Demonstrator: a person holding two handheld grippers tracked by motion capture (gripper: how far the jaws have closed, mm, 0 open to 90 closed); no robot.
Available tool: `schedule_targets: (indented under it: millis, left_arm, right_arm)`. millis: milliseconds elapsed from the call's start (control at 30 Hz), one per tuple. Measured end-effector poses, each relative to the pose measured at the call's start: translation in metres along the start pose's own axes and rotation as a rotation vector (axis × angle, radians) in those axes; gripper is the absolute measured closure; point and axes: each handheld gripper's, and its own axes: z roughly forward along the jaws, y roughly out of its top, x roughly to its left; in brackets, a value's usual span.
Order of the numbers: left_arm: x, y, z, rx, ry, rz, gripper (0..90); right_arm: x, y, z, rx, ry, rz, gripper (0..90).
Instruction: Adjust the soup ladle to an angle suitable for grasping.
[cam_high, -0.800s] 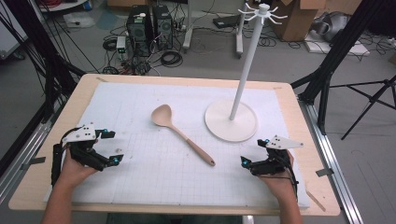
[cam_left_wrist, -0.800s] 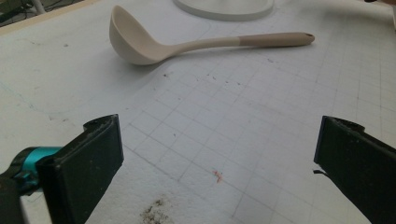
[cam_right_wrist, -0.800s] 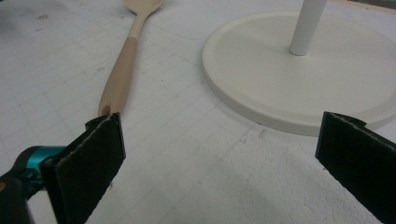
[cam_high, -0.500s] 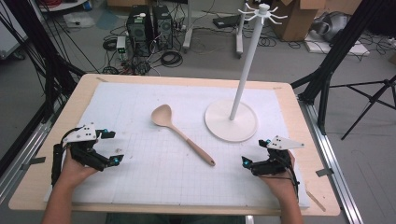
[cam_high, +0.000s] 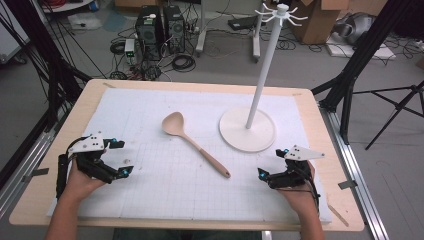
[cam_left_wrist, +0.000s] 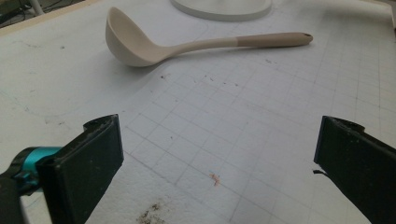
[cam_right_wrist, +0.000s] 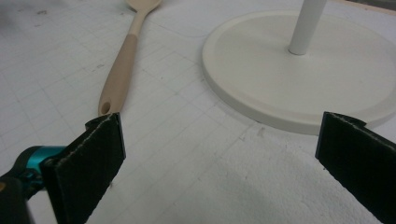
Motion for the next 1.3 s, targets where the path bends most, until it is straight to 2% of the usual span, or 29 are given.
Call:
schedule_targets:
  millis: [167,267,533,1033,1300]
  left_arm:
    - [-0.001,0.001,0.000,0.001,-0.002,0.004,1.7]
    - [-0.002,0.002,-0.001,-0.001,0.000,0.009,1.7]
    - [-0.002,0.003,-0.002,-0.006,0.002,0.017,1.7]
    - [-0.003,0.005,-0.003,-0.009,0.001,0.022,1.7]
    - [-0.003,0.005,-0.003,-0.007,0.001,0.021,1.7]
  right_arm:
    - [0.003,0.010,0.001,-0.010,0.009,-0.008,0.8]
    - [0.005,0.018,0.006,0.005,0.015,-0.019,0.8]
    - [0.010,0.049,0.032,0.049,0.063,-0.052,0.8]
    - [0.015,0.075,0.058,0.095,0.097,-0.066,0.8]
    - [0.020,0.094,0.082,0.125,0.134,-0.081,0.9]
